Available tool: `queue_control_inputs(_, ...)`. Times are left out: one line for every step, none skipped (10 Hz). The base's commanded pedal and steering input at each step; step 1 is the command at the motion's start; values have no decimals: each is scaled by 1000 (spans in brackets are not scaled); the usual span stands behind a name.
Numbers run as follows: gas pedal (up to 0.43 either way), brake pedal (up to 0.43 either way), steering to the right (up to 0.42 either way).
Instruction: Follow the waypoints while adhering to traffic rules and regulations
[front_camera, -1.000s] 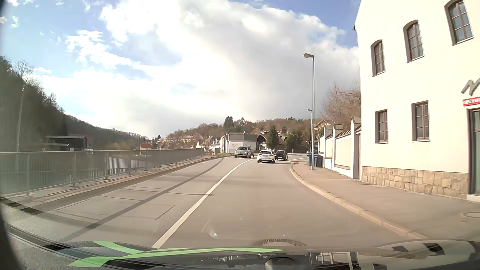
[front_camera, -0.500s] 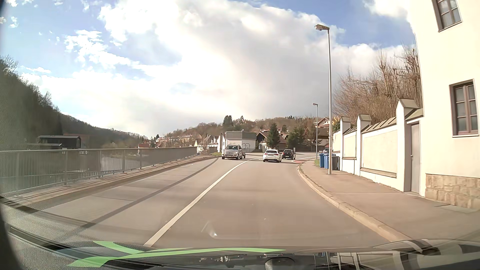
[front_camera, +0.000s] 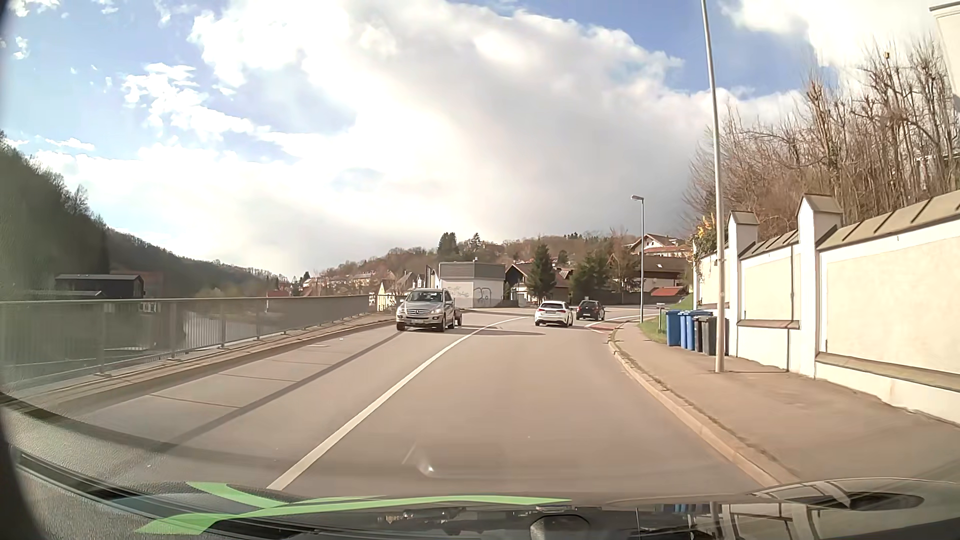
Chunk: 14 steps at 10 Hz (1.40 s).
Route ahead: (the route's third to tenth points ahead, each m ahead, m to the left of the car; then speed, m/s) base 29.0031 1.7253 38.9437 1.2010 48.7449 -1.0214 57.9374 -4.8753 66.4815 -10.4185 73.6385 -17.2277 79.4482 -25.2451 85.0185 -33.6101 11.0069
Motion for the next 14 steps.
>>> queue_control_inputs(110,0,22)
queue_control_inputs(110,0,24)
queue_control_inputs(110,0,23)
queue_control_inputs(110,0,23)
queue_control_inputs(110,0,23)
queue_control_inputs(110,0,22)
queue_control_inputs(110,0,17)
queue_control_inputs(110,0,13)
queue_control_inputs(110,0,13)
queue_control_inputs(110,0,13)
queue_control_inputs(110,0,13)
queue_control_inputs(110,0,15)
queue_control_inputs(110,0,14)
queue_control_inputs(110,0,12)
